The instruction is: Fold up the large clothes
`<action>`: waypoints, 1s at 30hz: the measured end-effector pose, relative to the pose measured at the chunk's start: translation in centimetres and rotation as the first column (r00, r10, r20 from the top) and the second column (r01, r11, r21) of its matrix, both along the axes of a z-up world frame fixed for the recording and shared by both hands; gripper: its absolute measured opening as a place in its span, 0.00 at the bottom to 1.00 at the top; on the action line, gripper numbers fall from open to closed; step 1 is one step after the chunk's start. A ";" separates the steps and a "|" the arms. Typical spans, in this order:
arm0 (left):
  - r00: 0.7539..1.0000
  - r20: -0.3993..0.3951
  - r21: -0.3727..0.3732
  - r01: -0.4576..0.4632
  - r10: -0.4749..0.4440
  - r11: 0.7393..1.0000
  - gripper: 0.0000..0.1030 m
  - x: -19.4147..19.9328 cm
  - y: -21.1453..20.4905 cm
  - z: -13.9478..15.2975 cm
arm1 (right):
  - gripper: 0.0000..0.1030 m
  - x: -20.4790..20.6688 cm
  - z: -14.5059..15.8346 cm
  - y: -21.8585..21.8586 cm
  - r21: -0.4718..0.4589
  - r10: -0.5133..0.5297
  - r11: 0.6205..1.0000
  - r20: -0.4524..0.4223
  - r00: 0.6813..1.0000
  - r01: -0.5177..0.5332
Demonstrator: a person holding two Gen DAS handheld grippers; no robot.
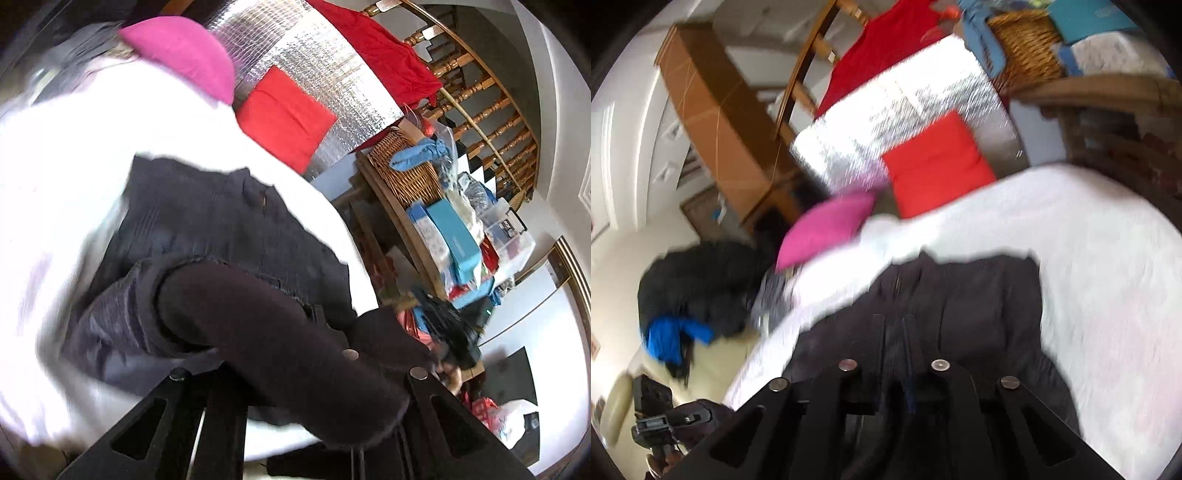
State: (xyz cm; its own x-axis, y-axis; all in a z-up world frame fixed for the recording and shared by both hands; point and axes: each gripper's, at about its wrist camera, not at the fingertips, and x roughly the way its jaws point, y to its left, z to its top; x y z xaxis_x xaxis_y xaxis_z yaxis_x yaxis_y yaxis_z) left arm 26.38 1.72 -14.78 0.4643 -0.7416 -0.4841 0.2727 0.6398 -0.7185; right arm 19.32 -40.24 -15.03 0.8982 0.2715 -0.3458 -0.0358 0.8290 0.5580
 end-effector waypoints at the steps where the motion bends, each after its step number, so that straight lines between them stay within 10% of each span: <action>1: 1.000 0.002 -0.004 -0.004 0.004 1.000 0.13 1.2 0.2 0.2 | 0.09 0.6 0.5 -0.6 0.008 -0.020 1.000 0.014 1.000 0.020; 9: 0.991 -0.114 -0.064 -0.079 0.071 0.995 0.13 10.6 -0.6 -4.0 | 0.14 7.6 -1.8 -4.8 0.152 0.037 0.988 -0.114 0.993 -0.020; 10: 0.986 -0.149 -0.078 -0.087 0.074 0.993 0.13 10.9 -0.5 -5.5 | 0.20 8.4 -3.1 -5.0 0.172 0.053 0.985 -0.151 0.987 -0.027; 12: 0.974 -0.208 -0.090 -0.107 0.086 0.990 0.13 11.1 0.1 -8.4 | 0.67 9.9 -5.9 -5.1 0.198 0.089 0.979 -0.252 0.964 -0.039; 14: 0.963 -0.253 -0.078 -0.112 0.089 0.991 0.13 10.8 0.7 -9.4 | 0.77 10.8 -7.8 -4.6 0.254 0.143 0.965 -0.276 0.951 -0.071; 27: 0.988 -0.150 -0.034 0.040 -0.044 0.999 0.13 5.9 5.0 -9.2 | 0.77 11.8 -12.3 5.6 0.108 0.396 0.912 -0.482 0.782 -0.395; 30: 0.987 -0.158 -0.051 0.033 -0.041 0.998 0.13 4.7 6.2 -9.6 | 0.63 10.2 -12.3 8.7 -0.030 0.371 0.900 -0.472 0.799 -0.436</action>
